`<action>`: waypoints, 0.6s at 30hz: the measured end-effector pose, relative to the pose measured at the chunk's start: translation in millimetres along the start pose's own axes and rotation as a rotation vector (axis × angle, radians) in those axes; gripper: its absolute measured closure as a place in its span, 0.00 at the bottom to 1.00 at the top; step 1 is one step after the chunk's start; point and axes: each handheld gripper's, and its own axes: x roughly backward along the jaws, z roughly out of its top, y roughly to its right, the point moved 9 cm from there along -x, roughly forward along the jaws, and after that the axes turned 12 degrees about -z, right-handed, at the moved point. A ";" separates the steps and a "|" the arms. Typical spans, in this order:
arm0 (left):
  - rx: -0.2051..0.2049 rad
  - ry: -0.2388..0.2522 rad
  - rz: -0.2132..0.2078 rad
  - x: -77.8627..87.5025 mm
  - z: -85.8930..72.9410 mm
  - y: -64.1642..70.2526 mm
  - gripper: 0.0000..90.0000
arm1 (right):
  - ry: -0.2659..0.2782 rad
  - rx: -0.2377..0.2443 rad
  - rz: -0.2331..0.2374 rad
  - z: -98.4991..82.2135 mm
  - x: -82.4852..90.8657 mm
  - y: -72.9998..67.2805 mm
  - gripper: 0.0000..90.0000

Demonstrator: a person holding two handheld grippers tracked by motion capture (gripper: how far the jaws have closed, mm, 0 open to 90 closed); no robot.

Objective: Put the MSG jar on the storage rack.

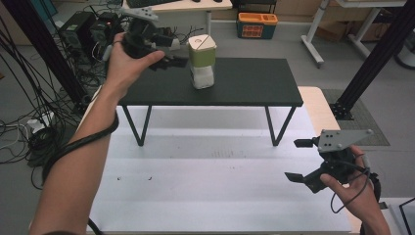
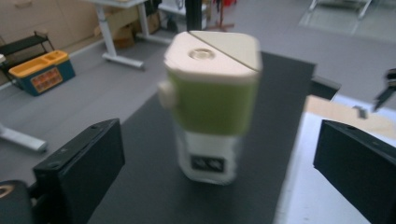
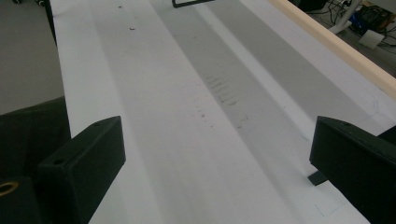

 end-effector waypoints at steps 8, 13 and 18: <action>-0.008 -0.011 -0.005 33.4 -55.1 46.0 0.01 | 0.000 0.002 -0.009 11.5 -3.2 -1.7 0.04; 0.000 -0.028 -0.019 40.2 -88.4 69.2 0.01 | -0.005 0.005 -0.007 17.7 -8.3 -3.8 0.04; -0.010 -0.043 -0.007 40.5 -109.9 85.2 0.01 | -0.014 0.011 0.002 21.2 -14.4 -5.4 0.04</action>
